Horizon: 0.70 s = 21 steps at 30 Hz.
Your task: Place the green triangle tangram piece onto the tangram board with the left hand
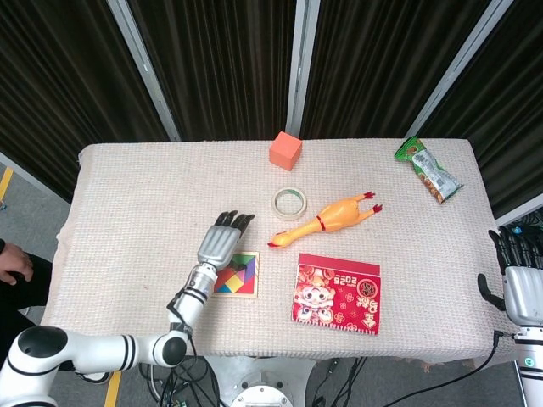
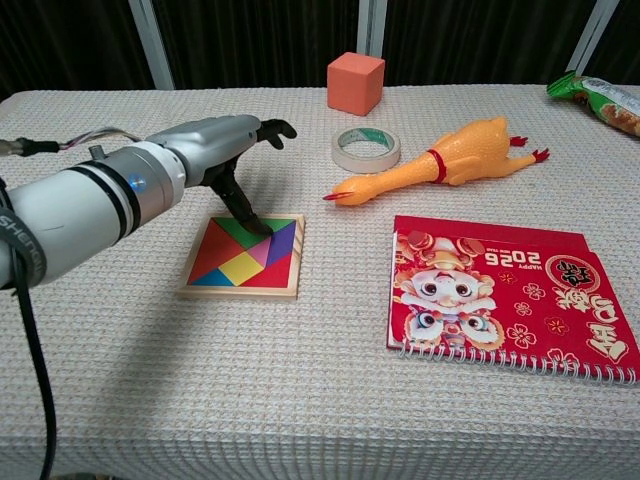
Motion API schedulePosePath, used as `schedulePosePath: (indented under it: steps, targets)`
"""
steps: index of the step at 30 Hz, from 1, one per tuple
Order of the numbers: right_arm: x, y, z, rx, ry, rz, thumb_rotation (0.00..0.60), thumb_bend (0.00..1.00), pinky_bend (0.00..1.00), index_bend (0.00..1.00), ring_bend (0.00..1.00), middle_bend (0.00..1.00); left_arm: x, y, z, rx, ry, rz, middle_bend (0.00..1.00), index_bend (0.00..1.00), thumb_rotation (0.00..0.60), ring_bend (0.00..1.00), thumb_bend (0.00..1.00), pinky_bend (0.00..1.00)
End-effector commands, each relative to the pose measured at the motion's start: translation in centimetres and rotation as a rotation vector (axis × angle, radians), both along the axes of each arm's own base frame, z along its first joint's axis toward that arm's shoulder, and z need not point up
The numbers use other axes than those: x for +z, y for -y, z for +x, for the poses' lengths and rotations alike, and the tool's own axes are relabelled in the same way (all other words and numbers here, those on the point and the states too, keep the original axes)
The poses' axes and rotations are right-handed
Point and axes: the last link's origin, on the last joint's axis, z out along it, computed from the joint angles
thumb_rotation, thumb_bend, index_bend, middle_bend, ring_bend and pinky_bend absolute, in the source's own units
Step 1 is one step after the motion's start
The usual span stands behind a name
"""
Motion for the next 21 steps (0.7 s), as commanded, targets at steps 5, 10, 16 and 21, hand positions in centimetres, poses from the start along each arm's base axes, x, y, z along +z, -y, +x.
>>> schedulePosePath:
  steps: [5, 10, 16, 21]
  targets:
    - [-0.1, 0.0, 0.0, 0.002, -0.001, 0.003, 0.6, 0.35, 0.0, 0.0, 0.0, 0.0, 0.4, -0.1, -0.3, 0.006, -0.003, 0.009, 0.1, 0.08, 0.6, 0.0, 0.07, 0.07]
    - [0.1, 0.0, 0.2, 0.006, -0.001, -0.002, 0.6, 0.35, 0.0, 0.0, 0.0, 0.0, 1.9, 0.1, -0.6, 0.003, 0.005, 0.034, 0.1, 0.08, 0.6, 0.0, 0.08, 0.07]
    - [0.1, -0.2, 0.3, 0.016, -0.002, -0.004, 0.6, 0.35, 0.0, 0.0, 0.0, 0.0, 7.3, 1.7, -3.9, -0.065, 0.033, 0.115, 0.1, 0.09, 0.6, 0.0, 0.08, 0.09]
    - [-0.4, -0.1, 1.0, 0.055, 0.01, -0.014, 0.6, 0.35, 0.0, 0.0, 0.0, 0.0, 12.2, 4.7, -9.6, -0.144, -0.027, 0.216, 0.1, 0.12, 0.6, 0.0, 0.08, 0.1]
